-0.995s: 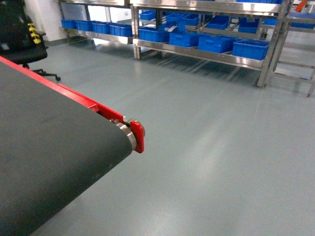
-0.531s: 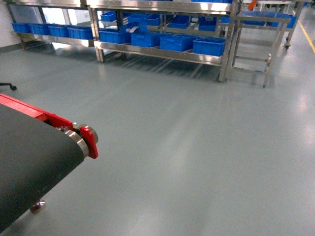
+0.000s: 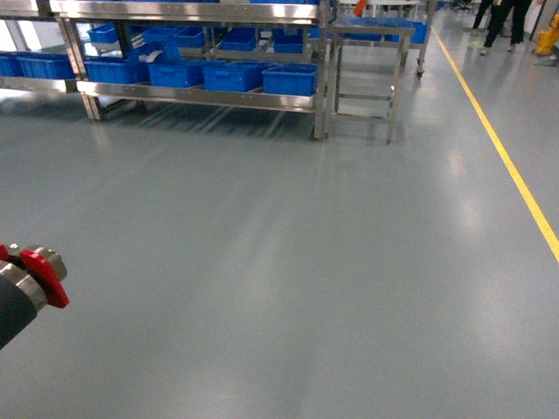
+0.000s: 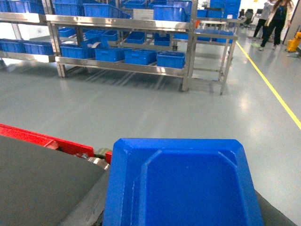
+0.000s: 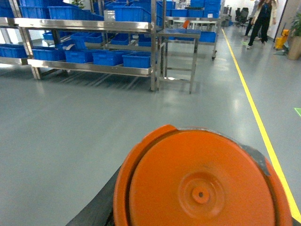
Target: Sort blue parts and orange caps into right shelf containers
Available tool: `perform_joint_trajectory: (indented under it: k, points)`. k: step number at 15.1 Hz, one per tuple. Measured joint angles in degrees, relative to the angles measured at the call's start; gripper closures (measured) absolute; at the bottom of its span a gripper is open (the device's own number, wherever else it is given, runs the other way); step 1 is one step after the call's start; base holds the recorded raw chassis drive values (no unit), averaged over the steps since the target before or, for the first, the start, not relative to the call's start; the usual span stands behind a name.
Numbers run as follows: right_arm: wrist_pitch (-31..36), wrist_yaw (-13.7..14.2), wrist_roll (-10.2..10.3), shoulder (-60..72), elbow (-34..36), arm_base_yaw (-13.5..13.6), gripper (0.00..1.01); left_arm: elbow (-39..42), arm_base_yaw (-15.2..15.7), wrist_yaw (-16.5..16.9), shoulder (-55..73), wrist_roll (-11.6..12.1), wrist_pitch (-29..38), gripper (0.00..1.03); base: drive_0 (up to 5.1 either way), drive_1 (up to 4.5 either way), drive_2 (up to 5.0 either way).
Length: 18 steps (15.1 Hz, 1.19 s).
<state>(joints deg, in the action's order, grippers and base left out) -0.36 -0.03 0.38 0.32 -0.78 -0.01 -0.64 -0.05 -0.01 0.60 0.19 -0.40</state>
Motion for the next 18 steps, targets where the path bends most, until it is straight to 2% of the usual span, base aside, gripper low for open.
perform_joint_trajectory:
  k: [16,18]
  points:
    - [0.00,0.00,0.00,0.00,0.00,0.00,0.57,0.00,0.00,-0.02,0.00,0.00,0.00,0.62,-1.6,-1.56,-1.6]
    - [0.02,0.09,0.00,0.00,0.00,0.00,0.57,0.00,0.00,0.02,0.00,0.00,0.00,0.62,0.1,4.34,-4.1]
